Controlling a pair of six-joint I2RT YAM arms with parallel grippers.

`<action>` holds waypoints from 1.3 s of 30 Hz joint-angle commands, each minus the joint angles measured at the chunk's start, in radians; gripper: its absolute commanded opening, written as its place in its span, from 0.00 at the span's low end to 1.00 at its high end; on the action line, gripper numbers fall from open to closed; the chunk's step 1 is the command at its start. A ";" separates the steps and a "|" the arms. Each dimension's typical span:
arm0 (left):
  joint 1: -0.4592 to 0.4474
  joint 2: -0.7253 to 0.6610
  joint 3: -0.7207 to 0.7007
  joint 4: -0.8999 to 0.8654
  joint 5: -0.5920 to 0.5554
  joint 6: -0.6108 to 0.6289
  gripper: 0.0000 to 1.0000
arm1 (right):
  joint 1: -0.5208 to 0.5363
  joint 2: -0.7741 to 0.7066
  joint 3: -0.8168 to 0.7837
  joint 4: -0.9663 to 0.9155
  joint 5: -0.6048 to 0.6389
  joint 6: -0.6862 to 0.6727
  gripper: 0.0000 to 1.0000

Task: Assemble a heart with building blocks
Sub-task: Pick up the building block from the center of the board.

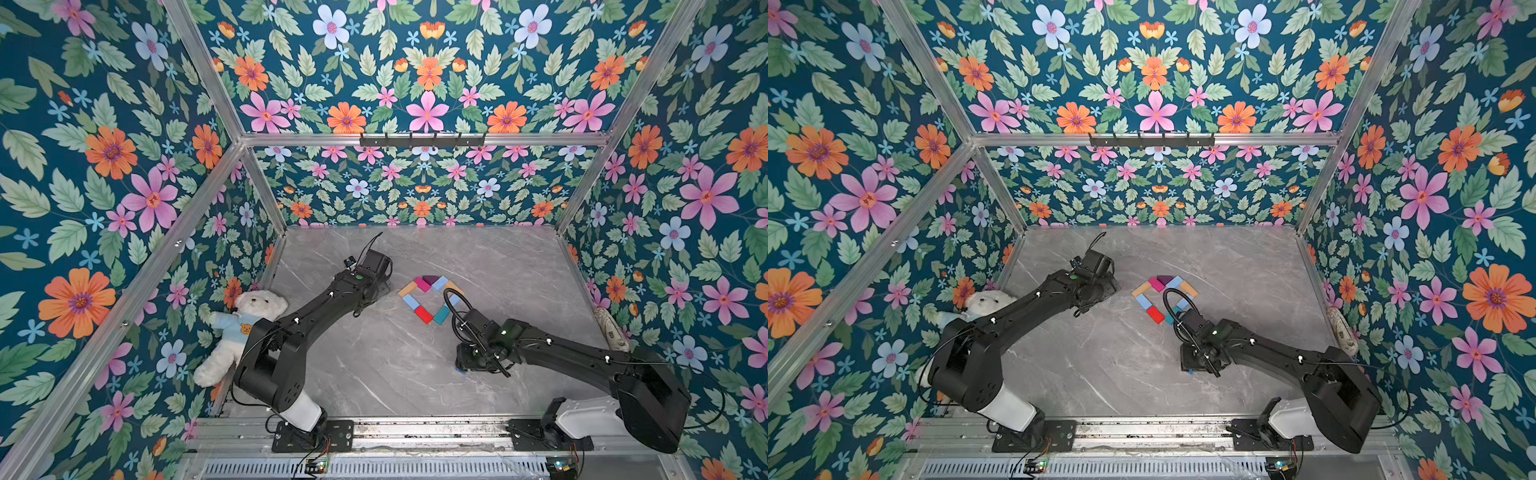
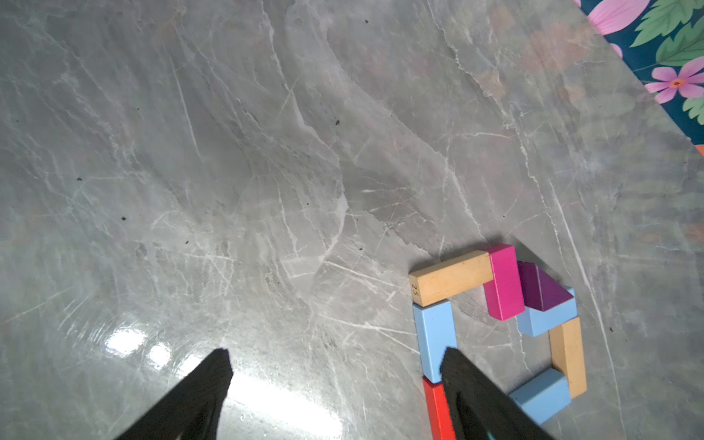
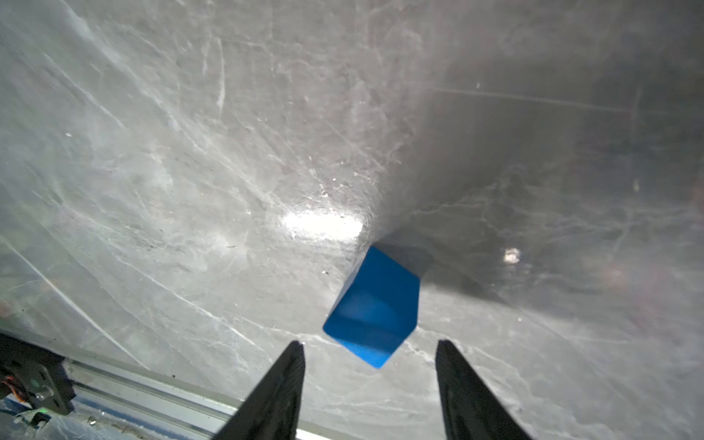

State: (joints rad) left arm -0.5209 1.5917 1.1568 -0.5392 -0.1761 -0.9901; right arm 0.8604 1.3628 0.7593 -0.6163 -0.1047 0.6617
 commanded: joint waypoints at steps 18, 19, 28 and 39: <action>0.002 0.002 -0.017 0.008 -0.003 0.013 0.90 | 0.035 0.050 0.005 0.026 0.037 0.174 0.48; 0.002 0.004 -0.017 0.008 -0.001 0.016 0.90 | 0.035 0.051 0.005 0.028 0.036 0.179 0.48; 0.009 0.014 -0.019 0.021 0.015 0.033 0.90 | 0.043 0.086 0.025 0.016 0.052 0.218 0.44; 0.032 0.025 -0.022 0.031 0.035 0.058 0.90 | 0.055 0.130 0.092 -0.035 0.098 0.194 0.35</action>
State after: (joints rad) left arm -0.4938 1.6138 1.1347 -0.5175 -0.1436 -0.9516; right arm 0.9138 1.4841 0.8333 -0.6193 -0.0422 0.8684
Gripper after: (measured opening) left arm 0.898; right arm 0.356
